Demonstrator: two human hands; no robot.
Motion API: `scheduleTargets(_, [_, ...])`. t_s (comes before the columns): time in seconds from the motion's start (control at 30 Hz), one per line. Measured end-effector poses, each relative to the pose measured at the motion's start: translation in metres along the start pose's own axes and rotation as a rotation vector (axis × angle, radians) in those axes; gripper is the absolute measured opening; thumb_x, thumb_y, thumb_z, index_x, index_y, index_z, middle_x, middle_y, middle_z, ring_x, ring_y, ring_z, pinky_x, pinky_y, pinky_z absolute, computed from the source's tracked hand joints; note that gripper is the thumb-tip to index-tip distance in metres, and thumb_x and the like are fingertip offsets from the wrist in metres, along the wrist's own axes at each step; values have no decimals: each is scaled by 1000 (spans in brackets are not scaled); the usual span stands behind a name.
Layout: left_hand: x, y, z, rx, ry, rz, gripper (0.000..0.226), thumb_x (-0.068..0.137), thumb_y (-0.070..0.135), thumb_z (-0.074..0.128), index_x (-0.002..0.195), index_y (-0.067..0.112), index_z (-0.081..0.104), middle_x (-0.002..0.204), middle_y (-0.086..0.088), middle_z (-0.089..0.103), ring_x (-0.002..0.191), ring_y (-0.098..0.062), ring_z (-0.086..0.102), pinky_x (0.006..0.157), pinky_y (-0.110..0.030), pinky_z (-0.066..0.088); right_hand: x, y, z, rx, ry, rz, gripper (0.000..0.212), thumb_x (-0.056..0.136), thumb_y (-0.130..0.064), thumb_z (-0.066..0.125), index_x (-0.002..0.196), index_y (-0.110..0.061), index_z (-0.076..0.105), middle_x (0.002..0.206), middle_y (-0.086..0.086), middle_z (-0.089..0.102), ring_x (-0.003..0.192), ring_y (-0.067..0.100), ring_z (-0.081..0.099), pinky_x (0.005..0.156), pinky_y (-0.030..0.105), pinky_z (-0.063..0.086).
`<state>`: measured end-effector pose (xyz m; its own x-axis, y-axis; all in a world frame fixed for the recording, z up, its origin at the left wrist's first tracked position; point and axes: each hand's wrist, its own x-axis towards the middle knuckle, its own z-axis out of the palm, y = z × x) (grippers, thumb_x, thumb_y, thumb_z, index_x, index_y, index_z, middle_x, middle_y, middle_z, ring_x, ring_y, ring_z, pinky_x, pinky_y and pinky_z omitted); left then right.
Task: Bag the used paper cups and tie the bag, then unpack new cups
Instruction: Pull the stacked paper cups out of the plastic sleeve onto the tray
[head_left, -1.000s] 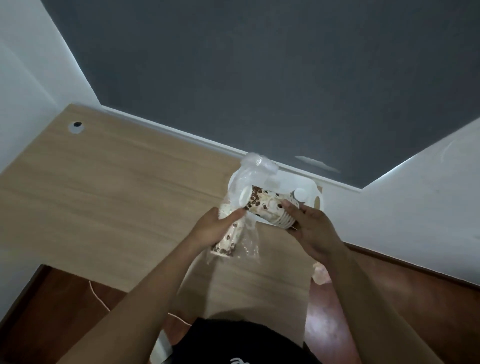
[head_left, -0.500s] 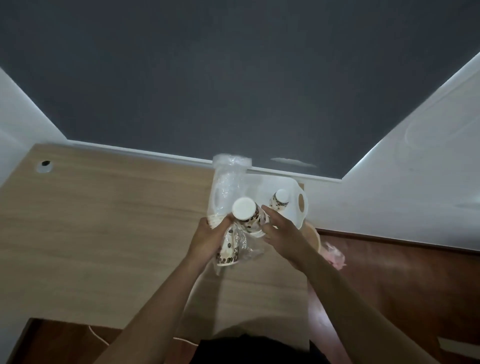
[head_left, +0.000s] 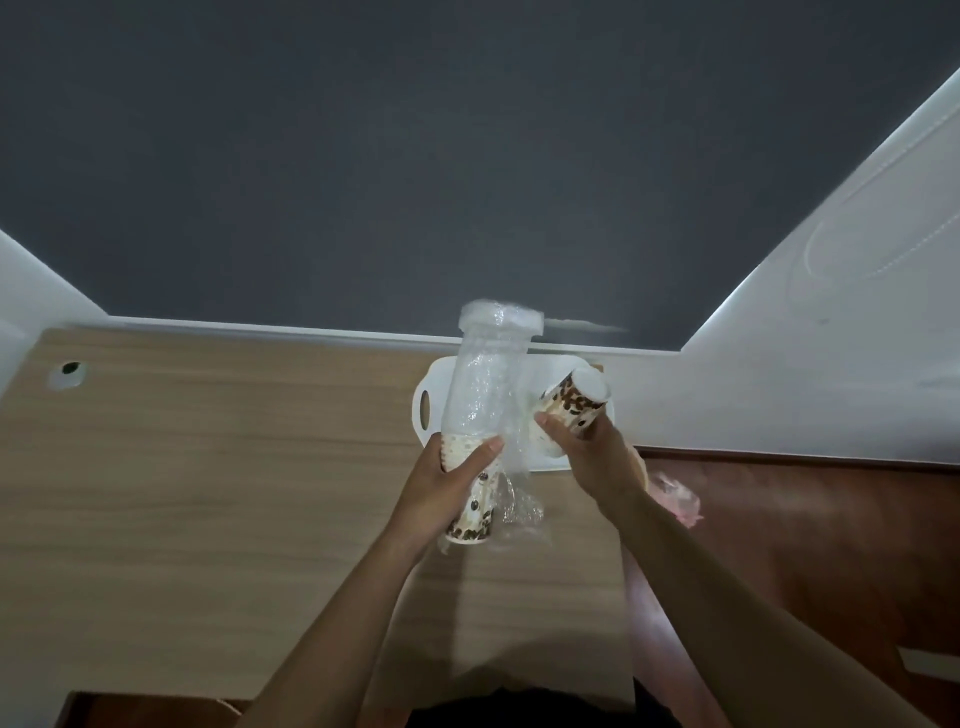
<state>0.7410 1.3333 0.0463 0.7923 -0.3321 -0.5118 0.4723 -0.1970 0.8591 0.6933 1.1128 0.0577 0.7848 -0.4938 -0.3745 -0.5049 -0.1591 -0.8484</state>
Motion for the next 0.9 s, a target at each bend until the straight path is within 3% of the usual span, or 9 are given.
scheduleTargets(0.03, [-1, 0, -1, 12, -10, -8, 61, 84, 69, 88, 133, 36, 72, 121, 13, 85, 109, -10, 83, 107, -48, 64, 11, 2, -2, 48, 34, -9, 31, 94, -35, 86, 119, -26, 70, 102, -12, 80, 90, -9, 74, 71, 1, 48])
scheduleTargets(0.1, [-3, -1, -5, 23, -40, -25, 62, 85, 69, 88, 135, 37, 71, 123, 14, 84, 112, -11, 82, 108, -47, 63, 35, 8, -5, 108, 89, 2, 41, 88, -30, 91, 123, -20, 72, 111, -3, 83, 104, 10, 78, 86, 21, 59])
scheduleTargets(0.17, [-3, 0, -7, 27, -55, -36, 59, 89, 63, 87, 138, 36, 70, 125, 13, 84, 113, -10, 82, 108, -45, 62, 58, 14, -8, 99, 112, 9, 50, 84, -32, 95, 125, -20, 70, 115, -2, 82, 107, 16, 78, 95, 38, 63])
scheduleTargets(0.4, [-3, 4, -14, 21, -3, -60, 51, 94, 53, 85, 138, 32, 69, 122, 12, 85, 109, -8, 83, 96, -31, 62, 113, 48, -1, 59, 167, 73, 77, 61, -50, 98, 127, -33, 63, 118, -9, 79, 111, 18, 76, 103, 52, 62])
scheduleTargets(0.47, [-1, 5, -15, 29, -3, -74, 53, 94, 54, 85, 139, 31, 70, 122, 10, 85, 110, -11, 83, 100, -37, 64, 114, 51, 3, 26, 160, 72, 74, 63, -46, 97, 127, -31, 63, 118, -9, 78, 111, 20, 75, 102, 54, 61])
scheduleTargets(0.53, [1, 5, -17, 50, -11, -80, 55, 93, 56, 86, 140, 31, 70, 122, 9, 85, 110, -13, 83, 103, -41, 64, 109, 45, 7, 10, 166, 100, 72, 73, -40, 96, 135, -28, 62, 131, -6, 74, 119, 21, 70, 107, 51, 59])
scheduleTargets(0.7, [8, -2, -21, 117, -23, -100, 59, 89, 53, 91, 138, 28, 71, 122, 8, 85, 111, -13, 83, 104, -42, 64, 104, 42, 1, -77, 113, 102, 65, 90, -36, 88, 148, -21, 61, 145, 2, 67, 133, 24, 63, 114, 43, 52])
scheduleTargets(0.8, [9, -3, -21, 174, -47, -110, 60, 84, 49, 97, 134, 27, 71, 117, 8, 86, 104, -8, 83, 89, -28, 63, 101, 37, -9, -82, 115, 94, 61, 94, -39, 85, 146, -19, 62, 143, 0, 68, 131, 22, 63, 110, 39, 52])
scheduleTargets(0.9, [12, -10, -19, 267, -26, -88, 57, 81, 32, 101, 126, 20, 69, 104, 6, 86, 88, 0, 82, 70, -12, 56, 95, 19, -23, -40, 142, 9, 44, 99, -37, 79, 134, -14, 68, 120, -8, 71, 107, 8, 68, 95, 27, 49])
